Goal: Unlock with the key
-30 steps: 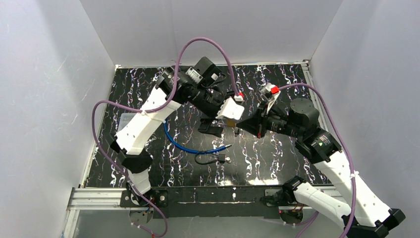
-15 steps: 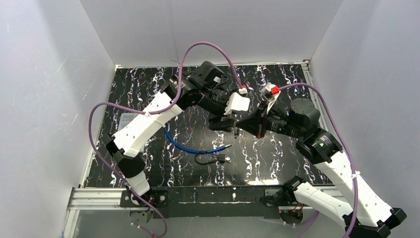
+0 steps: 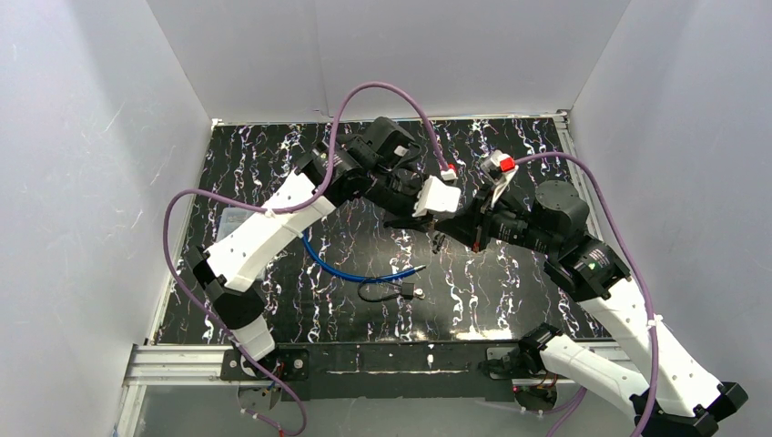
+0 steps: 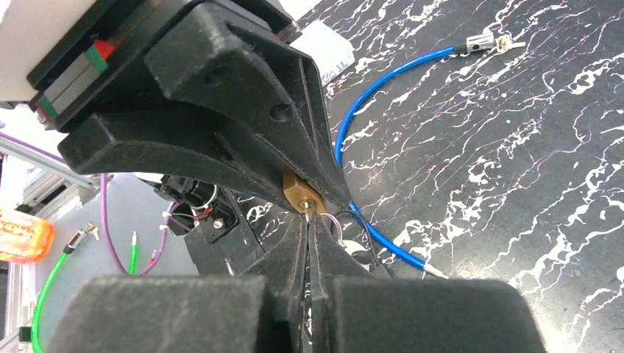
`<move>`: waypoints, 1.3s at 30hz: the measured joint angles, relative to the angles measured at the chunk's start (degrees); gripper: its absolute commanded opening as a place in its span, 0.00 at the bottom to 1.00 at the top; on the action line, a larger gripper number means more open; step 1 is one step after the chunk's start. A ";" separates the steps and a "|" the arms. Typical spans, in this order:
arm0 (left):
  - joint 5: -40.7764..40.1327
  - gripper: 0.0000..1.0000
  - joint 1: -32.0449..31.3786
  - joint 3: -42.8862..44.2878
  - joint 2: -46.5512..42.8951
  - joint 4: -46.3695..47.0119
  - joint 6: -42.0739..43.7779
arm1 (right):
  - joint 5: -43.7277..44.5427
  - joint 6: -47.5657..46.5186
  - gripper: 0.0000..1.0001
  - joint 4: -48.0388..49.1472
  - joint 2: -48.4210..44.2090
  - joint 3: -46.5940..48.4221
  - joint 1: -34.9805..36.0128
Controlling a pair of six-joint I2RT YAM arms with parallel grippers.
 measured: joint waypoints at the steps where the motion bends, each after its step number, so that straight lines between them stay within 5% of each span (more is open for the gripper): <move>1: -0.51 0.09 -0.25 -0.23 -0.30 0.25 0.61 | 0.05 0.33 0.01 0.07 -0.01 -0.03 0.00; 20: -17.07 0.00 -7.03 -13.25 -9.68 9.45 15.56 | 0.89 12.46 0.02 5.85 -1.00 -5.41 0.33; 22: -18.02 0.00 -7.38 -14.92 -10.97 11.01 15.90 | 0.82 13.09 0.11 6.10 -0.82 -5.38 0.38; 28: -16.53 0.00 -5.69 -16.62 -11.26 12.52 11.10 | 1.89 13.27 0.63 4.71 1.14 -4.19 0.28; 39: -9.76 0.00 -3.78 -12.56 -9.17 8.59 3.76 | 2.22 10.19 0.80 2.75 0.07 -1.78 -0.11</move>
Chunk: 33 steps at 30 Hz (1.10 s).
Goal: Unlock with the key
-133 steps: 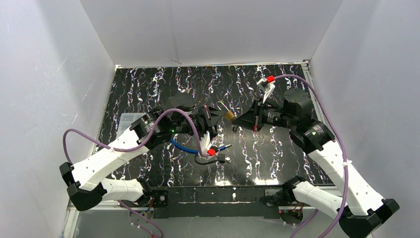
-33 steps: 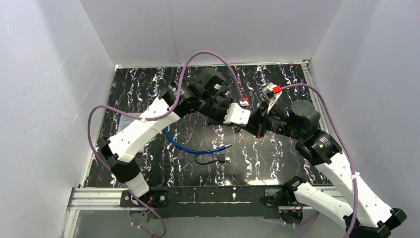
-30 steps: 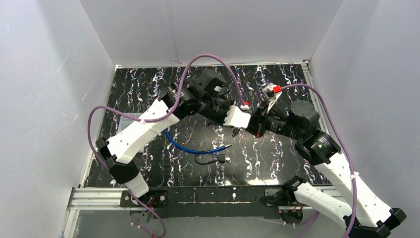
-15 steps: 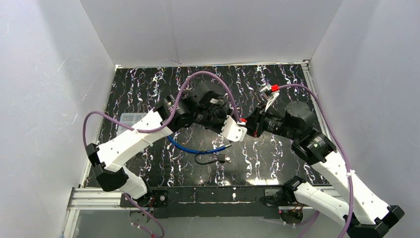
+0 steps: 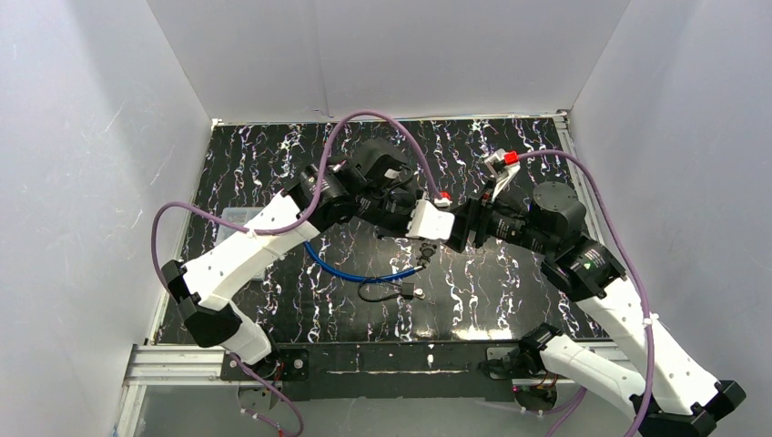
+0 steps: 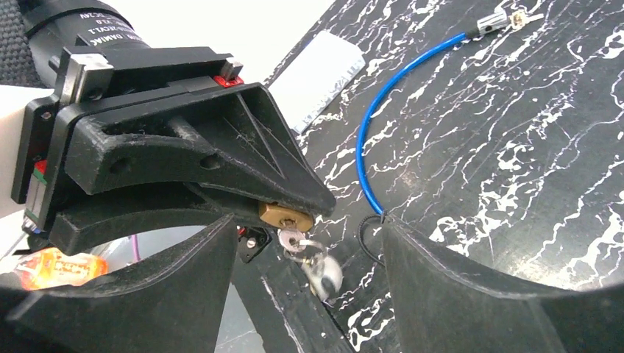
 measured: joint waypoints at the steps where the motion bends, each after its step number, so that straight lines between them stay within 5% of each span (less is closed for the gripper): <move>1: 0.79 0.00 0.15 0.47 0.19 -0.17 -0.75 | -0.39 0.09 0.80 0.16 0.14 0.15 0.00; 12: 4.06 0.07 2.66 1.20 3.20 -0.65 -5.07 | -2.21 1.49 0.81 0.71 2.12 0.27 0.00; 18: 2.09 0.06 3.20 -0.01 1.75 0.80 -3.76 | -5.02 6.53 0.57 3.37 4.49 -0.01 -0.55; 33: -10.24 0.04 -1.84 -16.44 -9.58 21.03 5.27 | -15.85 20.27 0.63 13.11 8.26 -3.94 -8.31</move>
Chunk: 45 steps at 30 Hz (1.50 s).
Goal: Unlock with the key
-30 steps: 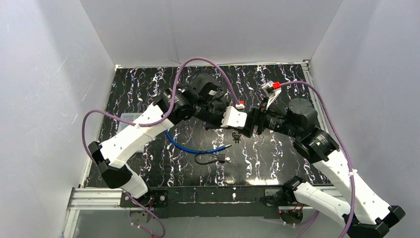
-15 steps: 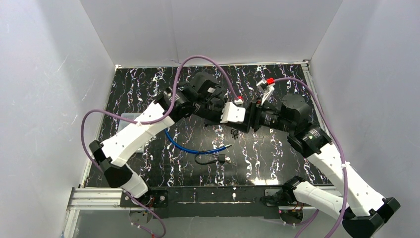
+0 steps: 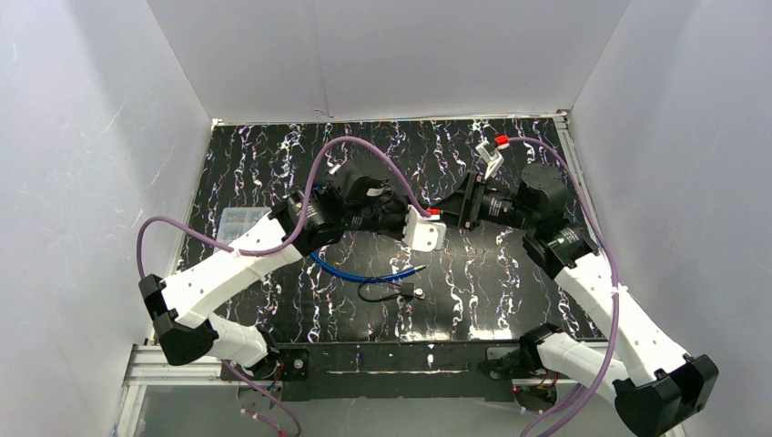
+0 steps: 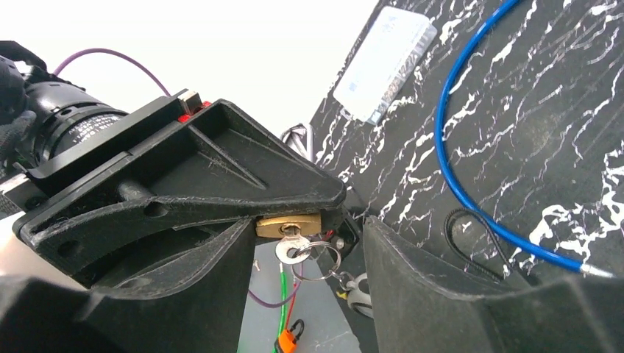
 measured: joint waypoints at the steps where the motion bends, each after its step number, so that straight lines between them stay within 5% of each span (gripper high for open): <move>1: -0.44 0.04 0.00 0.00 -0.03 0.50 0.39 | -0.41 0.48 0.63 0.84 0.27 0.00 -0.26; 6: -2.27 0.09 -0.02 -0.74 -0.54 2.61 2.40 | -2.13 3.26 0.45 5.50 1.44 -0.63 -0.80; 11: -4.40 0.22 -0.05 -1.88 -0.57 3.69 4.46 | -3.12 5.75 0.03 9.24 2.19 -2.01 -1.14; 15: -5.54 0.34 -0.32 -1.92 -0.33 3.67 5.01 | -3.40 7.61 0.01 10.50 2.58 -2.77 -1.59; 17: -6.08 0.48 -0.66 -1.92 -0.11 3.91 5.19 | -3.41 8.27 0.01 10.88 2.48 -3.36 -1.92; 20: -6.22 0.90 -1.26 -1.92 0.26 4.85 5.40 | -3.60 9.51 0.01 11.21 1.98 -4.78 -2.44; 21: -5.77 0.97 -1.71 -1.92 0.37 6.12 5.35 | -3.56 9.89 0.01 11.43 1.82 -5.27 -2.74; 34: -5.13 0.98 -2.59 -1.93 -3.86 6.61 0.73 | -4.16 10.38 0.01 12.11 0.07 -8.13 -9.37; 45: -10.96 0.98 7.44 -3.75 -6.32 7.35 -7.06 | -4.87 9.17 0.01 16.09 9.47 -8.69 -9.42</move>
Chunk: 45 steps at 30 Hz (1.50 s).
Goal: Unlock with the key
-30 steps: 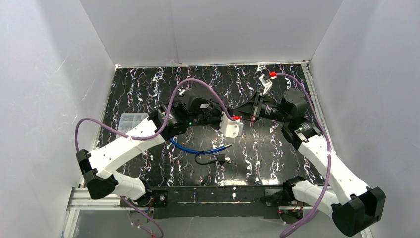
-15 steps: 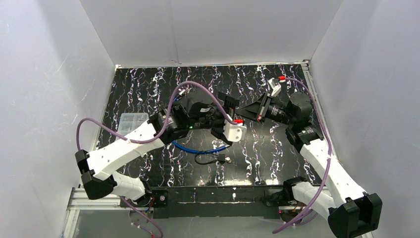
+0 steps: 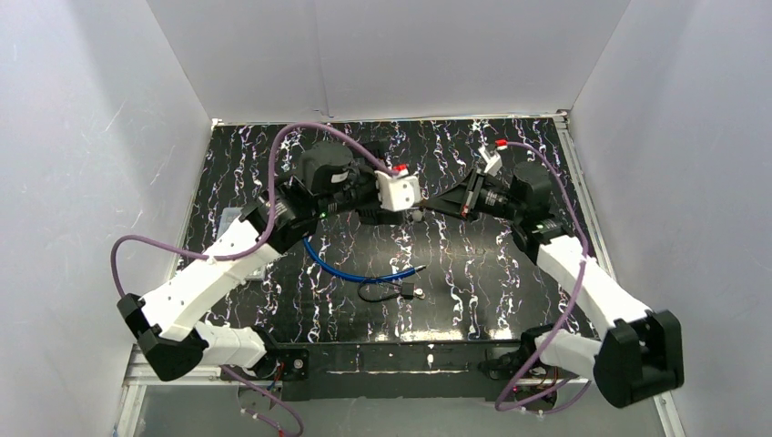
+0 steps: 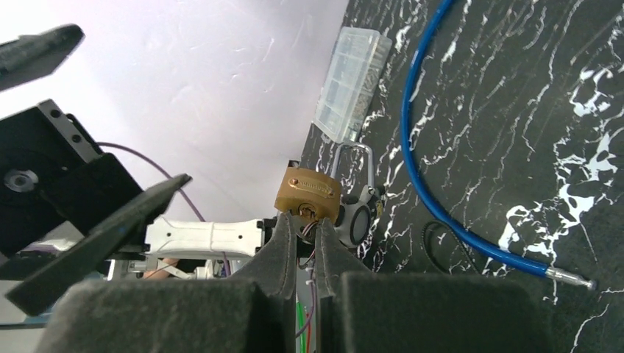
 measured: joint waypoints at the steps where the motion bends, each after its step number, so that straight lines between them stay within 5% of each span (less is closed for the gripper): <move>1: -0.09 0.98 0.92 0.21 0.53 -0.51 -0.81 | -0.38 0.33 0.01 1.60 1.87 -0.64 0.00; 15: 1.83 0.98 2.35 -0.34 -0.52 -6.21 -3.59 | -2.22 8.47 0.01 20.47 29.00 -4.04 1.19; 27: 4.24 0.98 2.35 -1.82 -4.48 -9.22 -4.23 | 5.17 8.81 0.03 14.00 44.94 7.17 1.46; 34: 4.86 0.98 2.35 -1.82 -6.07 -10.27 -5.45 | 9.81 5.12 0.62 3.96 47.26 14.39 1.46; 45: 6.81 0.98 2.35 -1.32 -8.15 -16.34 -4.73 | 17.49 -5.31 0.81 -12.69 43.65 18.55 1.46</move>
